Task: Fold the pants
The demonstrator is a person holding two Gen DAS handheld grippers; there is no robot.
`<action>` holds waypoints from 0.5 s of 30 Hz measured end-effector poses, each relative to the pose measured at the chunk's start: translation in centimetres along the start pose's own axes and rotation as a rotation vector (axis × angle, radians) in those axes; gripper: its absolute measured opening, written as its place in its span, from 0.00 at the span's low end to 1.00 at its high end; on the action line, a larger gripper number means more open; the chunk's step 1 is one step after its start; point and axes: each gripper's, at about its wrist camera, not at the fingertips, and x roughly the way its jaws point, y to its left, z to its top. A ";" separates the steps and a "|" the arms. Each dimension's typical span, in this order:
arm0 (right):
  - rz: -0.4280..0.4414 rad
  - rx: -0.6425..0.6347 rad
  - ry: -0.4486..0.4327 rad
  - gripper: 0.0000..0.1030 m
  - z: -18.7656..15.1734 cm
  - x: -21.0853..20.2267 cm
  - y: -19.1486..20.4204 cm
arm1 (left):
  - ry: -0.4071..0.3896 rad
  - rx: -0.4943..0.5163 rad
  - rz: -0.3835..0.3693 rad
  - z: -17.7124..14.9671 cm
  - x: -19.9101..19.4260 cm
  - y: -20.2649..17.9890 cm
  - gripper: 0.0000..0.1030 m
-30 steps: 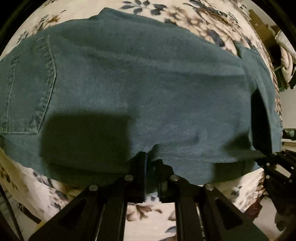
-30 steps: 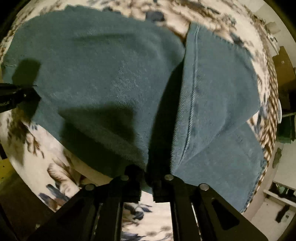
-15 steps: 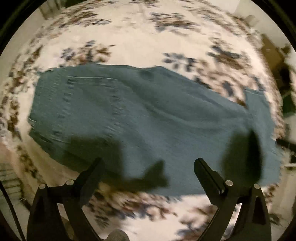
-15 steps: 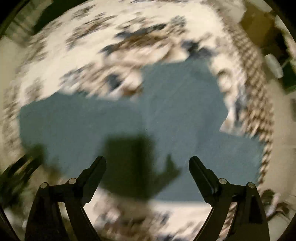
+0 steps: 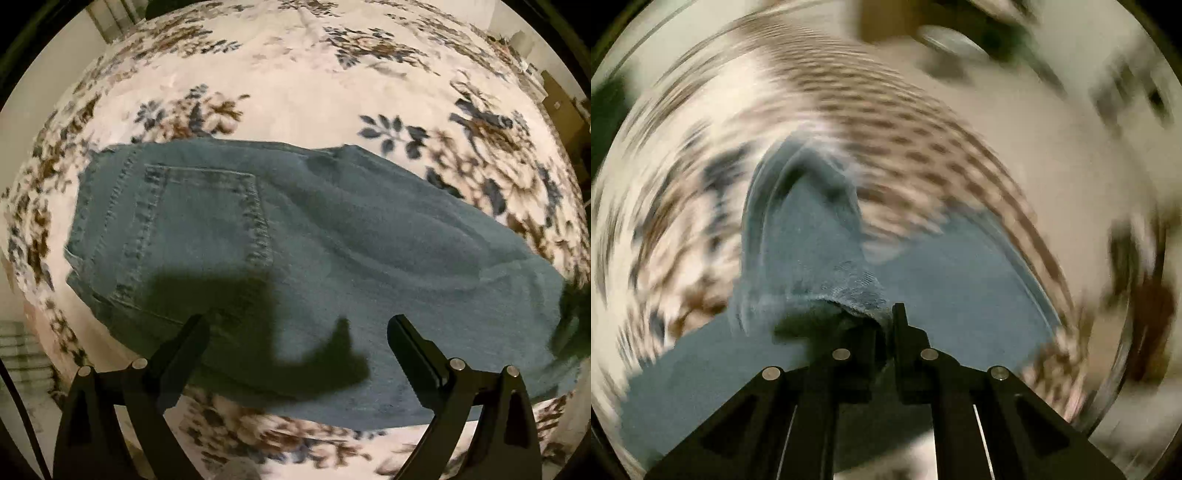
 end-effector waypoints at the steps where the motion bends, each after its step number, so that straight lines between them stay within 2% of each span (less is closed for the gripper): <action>1: 0.037 0.077 0.055 0.09 -0.3 1.0 -2.4 | 0.003 -0.005 -0.004 -0.2 0.0 -0.4 0.96; 3: 0.182 0.246 0.183 0.18 -1.7 4.3 -6.8 | 0.011 -0.011 -0.021 -0.6 0.3 -1.5 0.96; 5: 0.315 0.386 0.223 0.25 -3.7 6.0 -9.6 | 0.023 -0.008 -0.031 -0.7 0.7 -2.4 0.96; 6: 0.362 0.438 0.211 0.28 -4.7 6.2 -10.5 | 0.029 -0.006 -0.034 -0.9 0.9 -2.9 0.96; 8: 0.418 0.489 0.188 0.42 -5.4 5.8 -11.3 | 0.041 -0.005 -0.039 -1.1 1.2 -3.5 0.96; 9: 0.475 0.516 0.176 0.43 -5.8 5.8 -11.6 | 0.044 -0.003 -0.036 -1.2 1.4 -3.7 0.96; 11: 0.489 0.521 0.168 0.43 -6.3 5.9 -11.2 | 0.041 0.015 -0.025 -1.4 1.7 -3.8 0.96; 12: 0.491 0.510 0.152 0.38 -5.7 6.2 -11.3 | 0.044 0.017 -0.020 -1.5 1.8 -3.8 0.96; 13: 0.449 0.481 0.134 0.04 -5.4 6.0 -10.8 | 0.044 0.018 -0.016 -1.7 1.8 -3.7 0.96; 15: 0.361 0.385 0.078 0.04 -5.3 4.4 -9.6 | 0.040 0.026 -0.007 -2.0 1.6 -3.4 0.96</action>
